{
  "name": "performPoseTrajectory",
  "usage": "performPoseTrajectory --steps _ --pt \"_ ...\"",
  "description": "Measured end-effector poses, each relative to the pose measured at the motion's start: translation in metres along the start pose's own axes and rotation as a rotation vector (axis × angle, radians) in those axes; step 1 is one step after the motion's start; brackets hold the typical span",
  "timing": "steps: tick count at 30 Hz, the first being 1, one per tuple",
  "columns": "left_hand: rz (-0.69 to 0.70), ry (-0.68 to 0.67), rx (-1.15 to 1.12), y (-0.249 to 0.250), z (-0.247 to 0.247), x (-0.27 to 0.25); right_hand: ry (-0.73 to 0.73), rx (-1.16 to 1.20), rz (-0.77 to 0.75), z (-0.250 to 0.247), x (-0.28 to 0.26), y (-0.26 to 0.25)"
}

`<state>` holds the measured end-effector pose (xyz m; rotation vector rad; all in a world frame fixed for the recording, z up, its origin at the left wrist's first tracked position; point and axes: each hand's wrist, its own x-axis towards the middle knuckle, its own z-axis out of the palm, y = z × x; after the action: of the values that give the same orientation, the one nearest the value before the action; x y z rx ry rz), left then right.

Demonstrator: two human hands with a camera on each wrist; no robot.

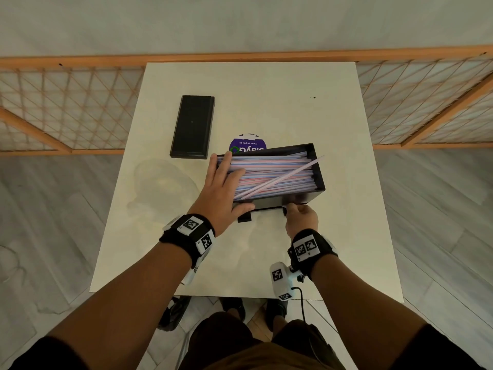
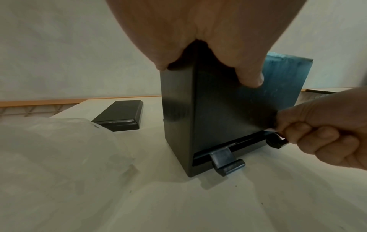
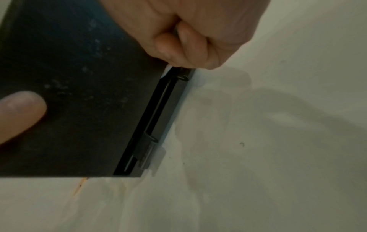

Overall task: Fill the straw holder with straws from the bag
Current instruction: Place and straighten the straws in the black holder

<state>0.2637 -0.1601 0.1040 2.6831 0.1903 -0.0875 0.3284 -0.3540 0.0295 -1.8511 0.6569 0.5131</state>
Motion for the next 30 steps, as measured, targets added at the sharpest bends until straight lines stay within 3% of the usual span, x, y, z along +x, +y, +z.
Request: performPoseTrajectory --steps 7,12,17,21,25,30 --pt "0.022 0.017 0.018 -0.004 0.002 0.000 0.099 -0.198 -0.070 -0.044 0.012 0.008" --pt "0.018 0.034 0.016 -0.005 0.003 0.000 0.062 -0.115 -0.055 -0.091 0.007 0.011" --pt "0.003 0.031 -0.018 -0.003 0.002 0.000 0.106 -0.104 -0.169 -0.137 -0.025 -0.001" --pt "-0.006 0.032 -0.065 -0.001 -0.001 -0.001 0.046 -0.054 -0.290 -0.163 -0.056 -0.021" --pt "-0.045 0.030 -0.170 0.002 -0.006 -0.004 -0.027 0.096 -0.390 -0.158 -0.077 -0.059" --pt "-0.106 0.117 -0.352 0.009 -0.013 -0.012 -0.062 0.124 -0.490 -0.114 -0.072 -0.115"
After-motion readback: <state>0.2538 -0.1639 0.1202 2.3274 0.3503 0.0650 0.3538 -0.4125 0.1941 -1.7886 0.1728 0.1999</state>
